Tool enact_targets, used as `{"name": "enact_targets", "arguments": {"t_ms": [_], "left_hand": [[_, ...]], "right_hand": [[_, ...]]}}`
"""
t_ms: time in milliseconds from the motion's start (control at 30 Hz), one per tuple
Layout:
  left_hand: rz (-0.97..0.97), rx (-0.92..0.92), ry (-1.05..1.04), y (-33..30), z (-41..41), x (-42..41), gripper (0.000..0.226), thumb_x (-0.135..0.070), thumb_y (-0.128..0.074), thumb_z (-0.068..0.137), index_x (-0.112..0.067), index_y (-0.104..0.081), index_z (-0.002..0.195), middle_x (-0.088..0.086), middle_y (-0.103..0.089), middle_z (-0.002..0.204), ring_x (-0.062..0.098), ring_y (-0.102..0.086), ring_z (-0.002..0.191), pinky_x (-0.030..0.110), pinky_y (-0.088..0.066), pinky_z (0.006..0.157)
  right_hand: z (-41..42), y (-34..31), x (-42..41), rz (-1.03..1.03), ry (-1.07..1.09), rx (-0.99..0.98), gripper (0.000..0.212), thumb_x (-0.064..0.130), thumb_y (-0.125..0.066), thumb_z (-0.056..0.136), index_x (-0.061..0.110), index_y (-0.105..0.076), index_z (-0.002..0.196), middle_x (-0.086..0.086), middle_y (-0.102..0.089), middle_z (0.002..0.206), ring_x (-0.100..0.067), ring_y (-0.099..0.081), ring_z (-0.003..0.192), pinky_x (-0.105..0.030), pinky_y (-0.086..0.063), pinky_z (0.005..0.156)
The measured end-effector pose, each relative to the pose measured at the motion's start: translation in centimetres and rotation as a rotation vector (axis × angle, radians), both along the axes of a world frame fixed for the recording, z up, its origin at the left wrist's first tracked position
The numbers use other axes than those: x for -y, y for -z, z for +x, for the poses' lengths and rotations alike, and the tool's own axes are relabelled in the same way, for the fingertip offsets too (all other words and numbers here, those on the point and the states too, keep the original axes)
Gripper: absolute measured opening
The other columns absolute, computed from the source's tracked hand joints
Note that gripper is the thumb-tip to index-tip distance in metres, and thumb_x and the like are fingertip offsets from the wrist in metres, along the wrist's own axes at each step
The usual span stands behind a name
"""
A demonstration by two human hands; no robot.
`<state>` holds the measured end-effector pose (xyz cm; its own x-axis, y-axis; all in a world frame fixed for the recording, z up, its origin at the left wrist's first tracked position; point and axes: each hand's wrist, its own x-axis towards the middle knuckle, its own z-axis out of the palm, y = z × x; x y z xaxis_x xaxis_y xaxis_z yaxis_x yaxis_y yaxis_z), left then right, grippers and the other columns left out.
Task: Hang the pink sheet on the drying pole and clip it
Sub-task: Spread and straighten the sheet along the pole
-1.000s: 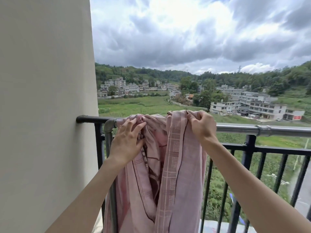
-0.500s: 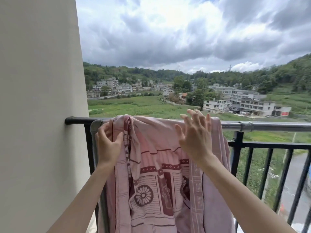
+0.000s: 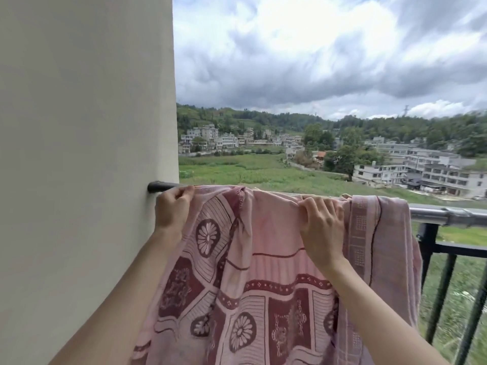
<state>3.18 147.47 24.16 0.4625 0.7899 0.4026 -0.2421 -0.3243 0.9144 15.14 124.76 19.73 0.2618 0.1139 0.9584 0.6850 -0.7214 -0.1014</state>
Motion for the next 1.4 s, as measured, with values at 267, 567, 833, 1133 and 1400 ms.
{"name": "enact_targets", "arguments": {"t_ms": [267,567,833,1133,1400], "left_hand": [[-0.198,0.124,0.224,0.2,0.8,-0.9,0.018,-0.014,-0.049,0.094,-0.014,-0.060,0.080,0.003,-0.061,0.079,0.018,-0.059,0.078,0.029,-0.049,0.073],[0.023,-0.029,0.400,1.3,2.4,1.6,0.009,-0.024,-0.068,0.081,-0.015,-0.067,0.084,-0.006,-0.062,0.084,0.016,-0.059,0.088,0.031,-0.050,0.085],[0.045,-0.033,0.317,0.3,2.5,1.2,0.019,-0.025,-0.060,0.088,-0.010,-0.069,0.080,0.005,-0.067,0.079,0.020,-0.059,0.078,0.033,-0.050,0.072],[-0.146,0.116,0.389,0.2,2.7,2.2,0.014,-0.017,-0.057,0.089,-0.015,-0.068,0.079,0.004,-0.065,0.082,0.022,-0.059,0.086,0.038,-0.048,0.083],[-0.172,-0.259,0.684,-1.4,3.5,3.1,0.024,-0.022,-0.059,0.089,-0.001,-0.067,0.099,0.009,-0.068,0.084,0.021,-0.062,0.074,0.032,-0.053,0.067]], "right_hand": [[0.2,0.3,4.9,0.125,0.146,-0.109,0.016,0.011,-0.043,0.089,0.002,-0.055,0.083,-0.017,-0.063,0.085,-0.037,-0.059,0.086,-0.042,-0.050,0.072],[-2.0,-2.4,-2.6,-0.277,0.080,-0.187,0.055,0.051,-0.040,0.088,0.014,-0.054,0.126,-0.008,-0.057,0.129,-0.027,-0.049,0.123,-0.054,-0.019,0.112],[0.0,-2.9,-2.4,-0.172,-0.026,-0.246,0.030,0.033,-0.046,0.093,0.017,-0.071,0.089,-0.003,-0.073,0.089,-0.029,-0.066,0.084,-0.038,-0.044,0.077],[1.4,-4.9,4.1,0.156,0.311,-0.564,0.028,0.010,-0.040,0.089,-0.001,-0.064,0.098,-0.022,-0.067,0.103,-0.036,-0.058,0.101,-0.038,-0.041,0.084],[-1.7,-4.1,-2.6,-0.266,0.018,-0.472,0.042,0.038,-0.029,0.099,0.020,-0.047,0.133,0.001,-0.055,0.133,-0.018,-0.047,0.124,-0.038,-0.020,0.105]]}}
